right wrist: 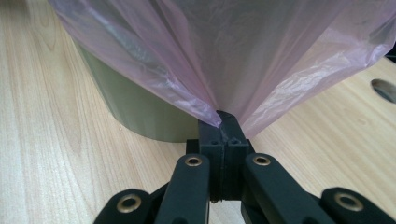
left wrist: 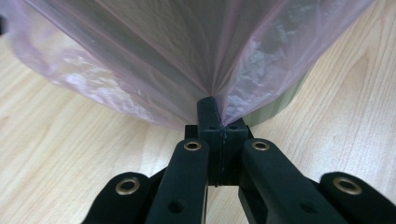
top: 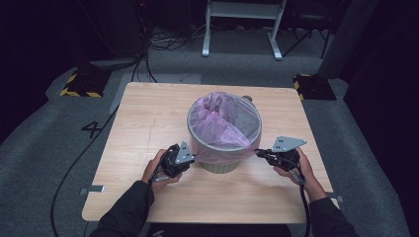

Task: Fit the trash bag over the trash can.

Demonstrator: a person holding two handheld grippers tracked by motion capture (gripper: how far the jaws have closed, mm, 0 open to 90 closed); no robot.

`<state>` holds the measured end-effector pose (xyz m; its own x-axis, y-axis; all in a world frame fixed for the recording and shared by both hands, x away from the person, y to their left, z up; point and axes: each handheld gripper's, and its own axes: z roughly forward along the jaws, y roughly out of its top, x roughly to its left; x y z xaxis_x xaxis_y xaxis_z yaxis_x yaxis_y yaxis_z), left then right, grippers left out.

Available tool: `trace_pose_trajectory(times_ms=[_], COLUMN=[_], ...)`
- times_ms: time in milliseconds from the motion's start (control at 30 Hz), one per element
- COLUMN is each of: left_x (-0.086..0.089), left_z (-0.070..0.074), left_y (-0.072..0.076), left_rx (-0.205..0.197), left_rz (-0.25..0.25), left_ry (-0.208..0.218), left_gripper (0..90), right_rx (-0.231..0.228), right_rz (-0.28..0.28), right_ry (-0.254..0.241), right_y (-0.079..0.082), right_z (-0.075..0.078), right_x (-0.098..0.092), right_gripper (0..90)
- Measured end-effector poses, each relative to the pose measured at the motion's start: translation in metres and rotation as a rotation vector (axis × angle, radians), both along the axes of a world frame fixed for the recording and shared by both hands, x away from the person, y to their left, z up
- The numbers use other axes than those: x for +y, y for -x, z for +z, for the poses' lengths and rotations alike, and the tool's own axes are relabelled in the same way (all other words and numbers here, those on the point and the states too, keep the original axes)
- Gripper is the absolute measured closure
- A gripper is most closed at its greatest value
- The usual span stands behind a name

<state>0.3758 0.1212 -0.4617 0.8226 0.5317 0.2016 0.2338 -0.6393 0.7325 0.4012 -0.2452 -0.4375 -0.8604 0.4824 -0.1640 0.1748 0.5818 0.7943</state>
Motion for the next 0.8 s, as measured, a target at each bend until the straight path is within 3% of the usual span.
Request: trace_pose_trajectory(times_ms=[67,233,333,367,433,467,533,667,733,800], left_x=[-0.001,-0.001,0.002,0.003,0.008,0.013,0.02,0.034,0.04,0.044], left_z=[-0.005,-0.014,-0.015,-0.015,-0.014,-0.012,-0.01,-0.008,-0.009,-0.011], left_y=[-0.002,-0.004,-0.004,-0.003,-0.001,0.0,0.003,0.012,0.016,0.02], left_rx=[0.011,0.018,0.028,0.033,0.037,0.066,0.081,0.087,0.104,0.109], left_rz=[0.002,-0.007,0.005,0.014,0.057,0.057,0.057,0.104,0.124,0.138], left_ry=[0.001,-0.028,-0.002,0.004,0.024,0.042,0.081,0.128,0.13,0.122], left_gripper=[89.8,89.9,87.6,83.8,61.1,52.8,37.7,20.4,17.5,16.7], right_rx=[0.002,0.063,0.102,0.105,0.112,0.113,0.115,0.114,0.112,0.121], right_rz=[-0.008,-0.007,0.001,-0.001,-0.009,-0.011,-0.012,-0.002,-0.017,-0.033], right_ry=[0.029,0.003,0.013,0.016,0.011,-0.001,-0.015,-0.063,-0.084,-0.103], right_y=[-0.003,-0.012,-0.014,-0.014,-0.014,-0.015,-0.014,-0.011,-0.009,-0.008], right_z=[-0.004,-0.016,-0.024,-0.026,-0.028,-0.028,-0.026,-0.023,-0.02,-0.017], right_x=[0.002,0.001,0.002,0.002,0.001,-0.001,-0.005,-0.012,-0.017,-0.022], right_gripper=[90.0,90.0,90.0,90.0,90.0,89.2,87.4,77.1,61.2,51.6])
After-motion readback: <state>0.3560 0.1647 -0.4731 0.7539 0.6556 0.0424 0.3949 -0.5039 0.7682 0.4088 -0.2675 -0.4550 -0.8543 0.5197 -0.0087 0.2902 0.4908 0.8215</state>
